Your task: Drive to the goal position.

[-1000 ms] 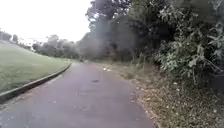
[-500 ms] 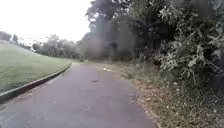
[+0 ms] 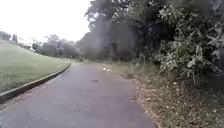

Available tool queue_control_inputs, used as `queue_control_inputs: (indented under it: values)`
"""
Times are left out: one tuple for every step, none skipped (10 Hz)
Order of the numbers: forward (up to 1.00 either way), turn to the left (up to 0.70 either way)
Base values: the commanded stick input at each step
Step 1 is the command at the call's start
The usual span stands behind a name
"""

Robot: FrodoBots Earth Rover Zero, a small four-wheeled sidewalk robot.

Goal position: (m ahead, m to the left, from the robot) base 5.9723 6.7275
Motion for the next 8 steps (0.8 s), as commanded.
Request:
queue_control_inputs:
  values:
    - [0.0, -0.45]
    - [0.0, -0.45]
    - [0.0, -0.45]
    - [0.0, -0.45]
    - [0.0, -0.45]
    - [0.0, -0.45]
    - [0.0, -0.45]
    - [0.0, -0.45]
